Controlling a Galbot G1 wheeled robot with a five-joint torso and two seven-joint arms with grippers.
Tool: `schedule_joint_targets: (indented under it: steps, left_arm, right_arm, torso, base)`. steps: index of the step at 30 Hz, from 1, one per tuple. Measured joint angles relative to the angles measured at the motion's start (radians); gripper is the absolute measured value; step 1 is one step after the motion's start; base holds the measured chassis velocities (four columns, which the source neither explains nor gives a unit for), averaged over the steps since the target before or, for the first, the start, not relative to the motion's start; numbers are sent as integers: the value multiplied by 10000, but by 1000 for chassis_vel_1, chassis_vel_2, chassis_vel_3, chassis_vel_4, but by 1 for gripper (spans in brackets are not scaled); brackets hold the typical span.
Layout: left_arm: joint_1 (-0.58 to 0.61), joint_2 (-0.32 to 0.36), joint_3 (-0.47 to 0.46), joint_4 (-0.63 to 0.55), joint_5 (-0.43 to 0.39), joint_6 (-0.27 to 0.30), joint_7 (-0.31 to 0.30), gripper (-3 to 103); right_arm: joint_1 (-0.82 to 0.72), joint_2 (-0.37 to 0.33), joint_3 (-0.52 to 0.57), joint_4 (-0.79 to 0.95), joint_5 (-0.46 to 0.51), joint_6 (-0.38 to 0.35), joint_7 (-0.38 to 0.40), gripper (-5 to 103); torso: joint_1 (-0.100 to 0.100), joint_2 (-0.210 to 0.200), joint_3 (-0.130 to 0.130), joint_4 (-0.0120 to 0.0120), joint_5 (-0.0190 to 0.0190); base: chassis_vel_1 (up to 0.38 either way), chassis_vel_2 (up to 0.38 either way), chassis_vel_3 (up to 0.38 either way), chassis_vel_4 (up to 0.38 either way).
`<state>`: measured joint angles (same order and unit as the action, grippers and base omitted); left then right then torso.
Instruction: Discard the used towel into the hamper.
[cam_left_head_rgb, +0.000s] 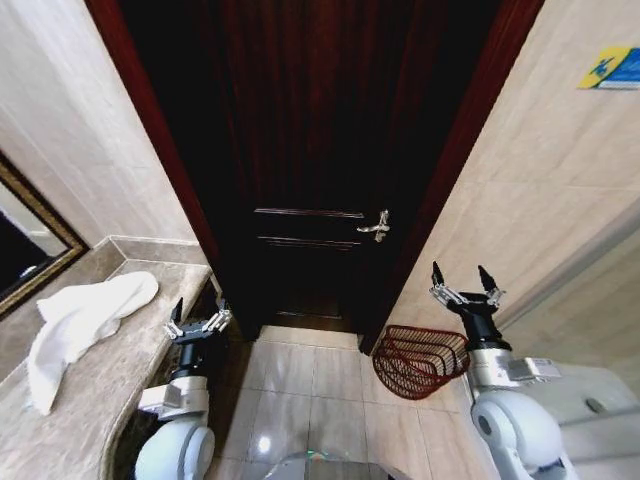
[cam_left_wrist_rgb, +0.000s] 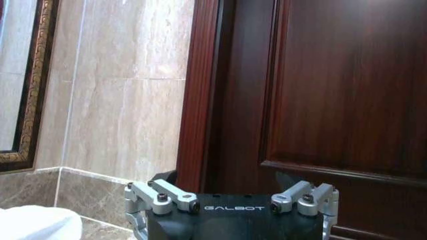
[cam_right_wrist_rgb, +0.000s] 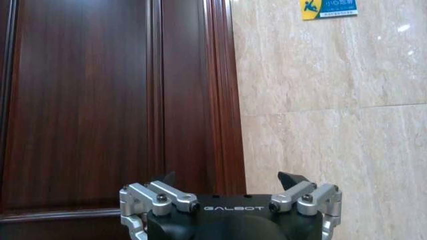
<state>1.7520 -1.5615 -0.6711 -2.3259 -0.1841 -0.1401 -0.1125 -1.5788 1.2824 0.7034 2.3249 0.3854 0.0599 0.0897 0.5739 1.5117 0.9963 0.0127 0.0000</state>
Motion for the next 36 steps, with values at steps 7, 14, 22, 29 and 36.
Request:
schedule_joint_targets:
  steps: [7,14,22,29,36]
  left_arm:
    - [0,-4,106,-160,-161,180,-244,99]
    - [-27,35,67,-224,-168,292,-441,99]
    - [-30,151,-129,-269,-169,395,-599,99]
    - [-52,219,-323,-230,-157,483,-615,99]
    - [-87,174,-306,-148,-119,488,-615,100]
  right_arm:
    - [-8,-6,-14,-15,-61,52,-64,100]
    - [-33,-10,-10,-21,-93,67,-74,100]
    - [2,-25,0,-54,-110,105,-118,100]
    - [6,27,-1,-115,-93,148,-120,100]
    - [38,25,-2,-205,-93,208,-127,100]
  torso:
    - [-12,5,-3,-1,0]
    - [-6,4,-2,0,0]
    - [-4,3,-2,1,-1]
    - [-5,4,-2,2,-1]
    - [-5,3,-2,1,-1]
  base:
    - [0,0,0,0]
    - [0,0,0,0]
    - [37,55,51,35]
    - [84,80,78,78]
    - [109,116,108,117]
